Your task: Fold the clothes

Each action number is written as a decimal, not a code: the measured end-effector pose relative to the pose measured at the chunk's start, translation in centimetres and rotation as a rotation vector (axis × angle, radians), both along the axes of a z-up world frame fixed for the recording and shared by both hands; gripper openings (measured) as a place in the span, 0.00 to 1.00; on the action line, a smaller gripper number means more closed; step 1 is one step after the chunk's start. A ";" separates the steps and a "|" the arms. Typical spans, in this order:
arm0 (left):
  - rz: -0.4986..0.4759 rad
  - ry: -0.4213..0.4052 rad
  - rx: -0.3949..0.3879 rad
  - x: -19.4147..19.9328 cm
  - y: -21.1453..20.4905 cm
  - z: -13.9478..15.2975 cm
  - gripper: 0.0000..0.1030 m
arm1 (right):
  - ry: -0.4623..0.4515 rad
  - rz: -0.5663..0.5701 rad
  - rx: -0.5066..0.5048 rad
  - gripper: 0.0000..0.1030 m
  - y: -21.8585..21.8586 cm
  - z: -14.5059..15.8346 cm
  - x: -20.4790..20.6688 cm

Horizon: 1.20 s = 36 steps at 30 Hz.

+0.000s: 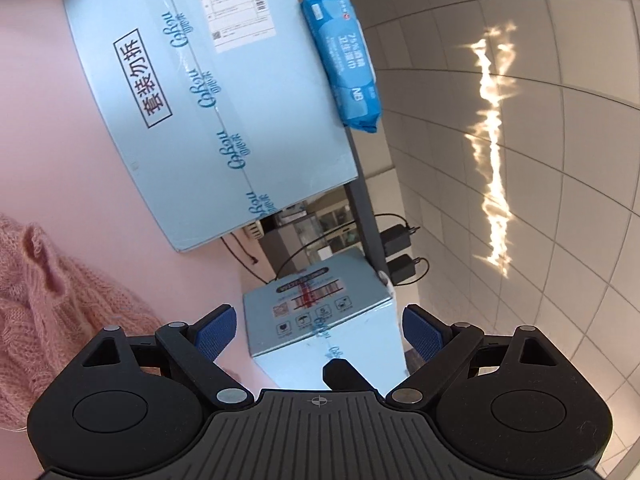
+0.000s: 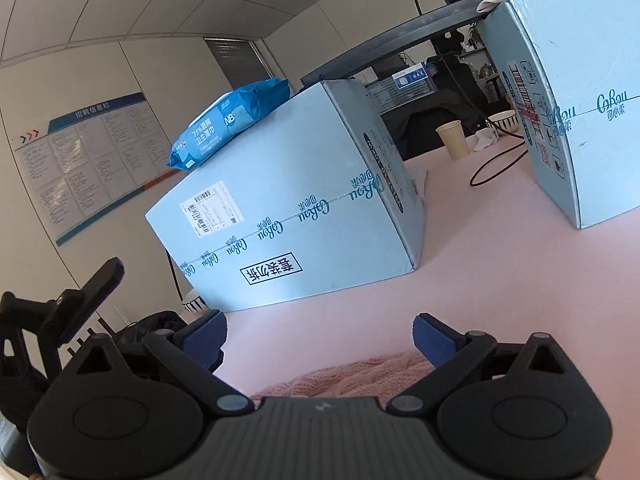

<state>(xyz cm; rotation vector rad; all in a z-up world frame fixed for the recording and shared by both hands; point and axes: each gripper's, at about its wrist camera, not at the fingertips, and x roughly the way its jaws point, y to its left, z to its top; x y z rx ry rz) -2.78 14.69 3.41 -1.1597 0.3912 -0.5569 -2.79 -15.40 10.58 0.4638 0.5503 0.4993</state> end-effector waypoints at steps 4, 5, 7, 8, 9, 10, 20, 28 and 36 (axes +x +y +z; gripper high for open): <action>-0.043 0.112 0.024 1.6 -0.7 -1.8 0.90 | 0.161 0.060 0.088 0.98 -0.9 -3.0 1.9; -0.050 0.123 0.030 1.8 -0.8 -2.0 0.90 | 0.202 0.065 0.106 0.98 -1.0 -4.0 2.6; -0.058 0.131 0.052 2.2 -1.0 -2.4 0.90 | 0.254 0.059 0.128 0.98 -1.4 -5.7 3.7; -0.058 0.128 0.064 2.3 -1.1 -2.4 0.89 | 0.260 0.060 0.136 0.98 -1.4 -6.1 3.9; -0.059 0.126 0.075 2.4 -1.1 -2.5 0.89 | 0.266 0.061 0.144 0.98 -1.5 -6.6 4.0; -0.062 0.126 0.086 2.5 -1.2 -2.5 0.89 | 0.268 0.062 0.149 0.98 -1.5 -6.9 4.1; -0.104 0.125 0.240 2.0 -1.9 -0.8 0.89 | 0.195 0.067 0.135 1.00 -0.7 -7.4 4.1; -0.034 0.276 0.463 -3.6 -1.6 4.6 0.90 | 0.170 -0.001 0.417 1.00 -4.8 -5.9 2.9; -0.095 0.663 0.499 -4.4 -1.3 2.3 0.90 | 0.294 -0.110 0.457 1.00 -7.7 -5.9 3.2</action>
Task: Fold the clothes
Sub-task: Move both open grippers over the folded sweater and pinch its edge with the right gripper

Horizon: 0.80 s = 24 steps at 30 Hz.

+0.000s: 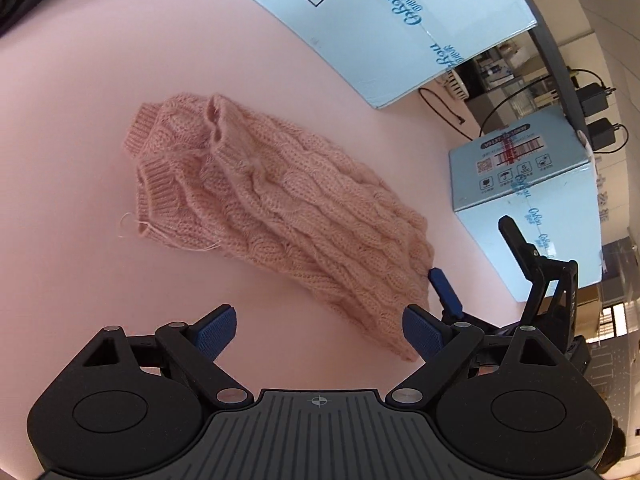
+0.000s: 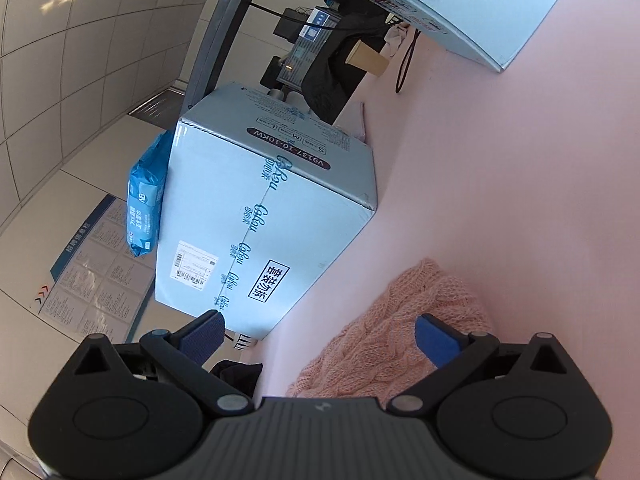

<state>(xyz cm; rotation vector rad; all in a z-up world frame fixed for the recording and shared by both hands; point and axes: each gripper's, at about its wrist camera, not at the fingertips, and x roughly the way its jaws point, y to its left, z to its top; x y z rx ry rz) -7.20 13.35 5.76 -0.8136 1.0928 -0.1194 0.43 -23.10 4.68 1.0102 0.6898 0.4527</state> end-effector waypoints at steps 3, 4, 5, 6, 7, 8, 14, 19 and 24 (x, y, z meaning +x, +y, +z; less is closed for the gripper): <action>0.048 0.057 -0.019 1.2 -0.2 -1.6 0.89 | 0.018 -0.014 0.024 1.00 -0.6 -0.5 0.0; 0.065 0.070 -0.036 1.7 -0.2 -2.2 0.90 | 0.019 -0.019 0.033 1.00 -0.7 -0.6 0.0; 0.072 0.069 -0.039 2.1 -0.3 -2.5 0.91 | 0.019 -0.022 0.036 1.00 -0.8 -0.7 -0.1; 0.084 0.050 -0.043 2.4 -0.4 -2.6 0.95 | 0.018 -0.026 0.037 1.00 -0.9 -0.7 -0.1; 0.096 0.029 -0.047 2.8 -0.6 -2.6 0.95 | 0.016 -0.030 0.036 1.00 -1.1 -0.7 -0.2; 0.107 0.013 -0.044 3.1 -0.8 -2.7 0.96 | 0.014 -0.036 0.038 1.00 -1.2 -0.8 -0.3; 0.173 -0.087 -0.089 4.3 -1.1 -3.4 0.99 | 0.055 -0.050 0.058 1.00 -1.6 -1.7 0.0; 0.254 -0.096 -0.239 4.3 1.0 -4.6 0.99 | 0.078 -0.048 0.071 1.00 -1.5 -2.2 0.2; 0.253 -0.185 -0.284 5.1 0.9 -5.0 0.99 | 0.085 -0.061 0.072 1.00 -1.5 -2.3 0.1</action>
